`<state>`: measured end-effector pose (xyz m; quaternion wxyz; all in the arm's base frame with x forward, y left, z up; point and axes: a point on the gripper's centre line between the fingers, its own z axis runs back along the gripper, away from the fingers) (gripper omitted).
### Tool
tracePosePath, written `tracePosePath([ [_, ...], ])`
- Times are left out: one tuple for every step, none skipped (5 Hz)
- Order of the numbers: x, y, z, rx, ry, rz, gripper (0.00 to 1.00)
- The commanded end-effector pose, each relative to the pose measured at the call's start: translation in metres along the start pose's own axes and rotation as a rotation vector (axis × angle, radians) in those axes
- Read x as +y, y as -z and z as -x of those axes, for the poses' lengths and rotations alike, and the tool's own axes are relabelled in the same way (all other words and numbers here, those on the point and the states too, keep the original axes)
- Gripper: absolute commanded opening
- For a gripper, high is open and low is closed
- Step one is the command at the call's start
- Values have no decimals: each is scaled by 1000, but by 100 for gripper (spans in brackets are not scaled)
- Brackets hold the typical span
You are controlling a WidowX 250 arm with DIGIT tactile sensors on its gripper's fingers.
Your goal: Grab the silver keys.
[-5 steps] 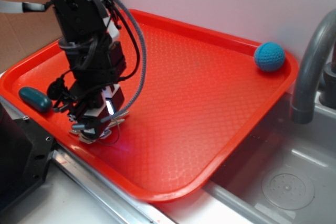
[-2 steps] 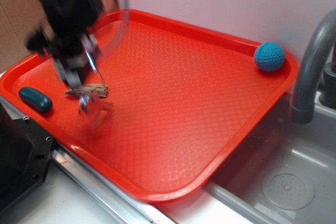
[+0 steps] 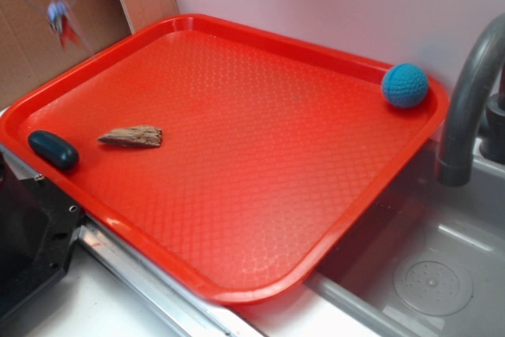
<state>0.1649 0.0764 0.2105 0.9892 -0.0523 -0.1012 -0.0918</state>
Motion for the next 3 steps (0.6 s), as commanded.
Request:
tracePosePath([
  [-29, -16, -21, -54, -171, -100, 0],
  [-39, -11, -27, -50, -141, -97, 0],
  [-43, -5, -28, -29, -125, -101, 0],
])
